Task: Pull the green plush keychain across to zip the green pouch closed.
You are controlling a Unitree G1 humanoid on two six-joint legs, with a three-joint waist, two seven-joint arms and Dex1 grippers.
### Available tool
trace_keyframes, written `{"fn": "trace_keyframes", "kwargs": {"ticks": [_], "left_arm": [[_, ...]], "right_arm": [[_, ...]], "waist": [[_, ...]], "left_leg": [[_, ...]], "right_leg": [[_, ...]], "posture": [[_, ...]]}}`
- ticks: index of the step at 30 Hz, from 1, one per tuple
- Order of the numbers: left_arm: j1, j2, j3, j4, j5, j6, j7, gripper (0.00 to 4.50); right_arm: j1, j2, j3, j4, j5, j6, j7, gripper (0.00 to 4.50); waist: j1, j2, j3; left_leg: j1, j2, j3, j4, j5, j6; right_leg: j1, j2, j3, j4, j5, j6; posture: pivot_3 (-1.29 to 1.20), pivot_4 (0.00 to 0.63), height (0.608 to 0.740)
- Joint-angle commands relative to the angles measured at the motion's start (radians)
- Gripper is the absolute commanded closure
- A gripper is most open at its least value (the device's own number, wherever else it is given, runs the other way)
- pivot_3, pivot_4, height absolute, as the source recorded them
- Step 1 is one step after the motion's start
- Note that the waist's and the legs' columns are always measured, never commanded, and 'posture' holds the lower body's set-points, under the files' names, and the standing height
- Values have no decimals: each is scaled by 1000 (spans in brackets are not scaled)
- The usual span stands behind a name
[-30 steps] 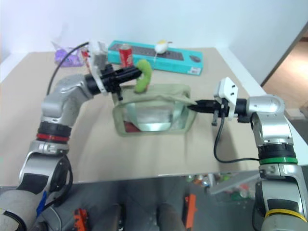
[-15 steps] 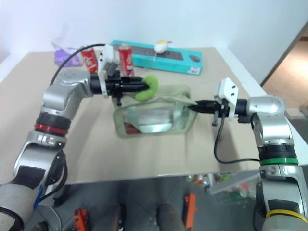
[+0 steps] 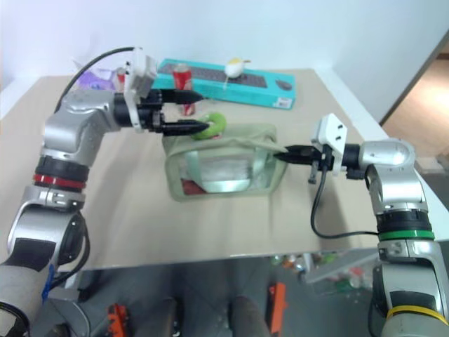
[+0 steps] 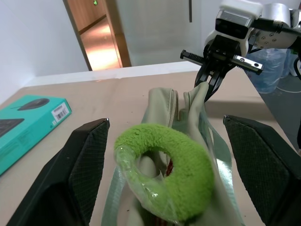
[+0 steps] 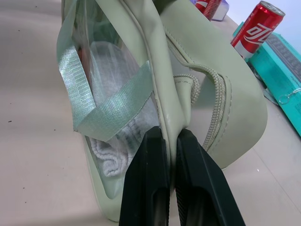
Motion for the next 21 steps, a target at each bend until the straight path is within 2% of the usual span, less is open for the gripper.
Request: {"fn": "trace_keyframes", "kwargs": {"ticks": [1,4,8,13,18,21], "left_arm": [[67,58,82,-173,-72,106,57,430],[187,96,135,-336,-132,194,114,430],[358,92,194,-502,-170,240,242,430],[532,33,212,-645,-190,263,405,430],[621,-39,195,-679,-159,214,522,430],[630,-71,175,-650,-121,165,567,1231]], "right_arm": [[-19,-7,-16,3,-5,-13,3,4500],[-28,-4,-14,16,-7,-17,7,4500],[-44,2,-10,46,-13,-30,14,4500],[-65,17,-3,79,-23,-47,24,4500],[-80,29,-1,98,-31,-55,32,4500],[-84,32,-1,104,-32,-58,35,4500]], "waist": [[-1,0,0],[0,0,0],[1,0,0],[1,0,0],[1,0,0],[1,0,0]], "left_leg": [[0,0,0,0,0,0],[0,0,-1,0,0,0],[1,0,0,1,0,0],[2,0,0,2,0,0],[2,0,0,2,0,0],[2,0,0,2,0,0]], "right_leg": [[0,0,0,0,0,0],[0,0,0,0,0,0],[1,-1,0,0,0,0],[2,-1,0,0,1,0],[2,0,0,0,2,-1],[2,0,0,0,2,-1]], "posture": [[0,150,740],[0,150,740],[0,150,740],[0,150,740],[0,150,740],[0,150,740]]}}
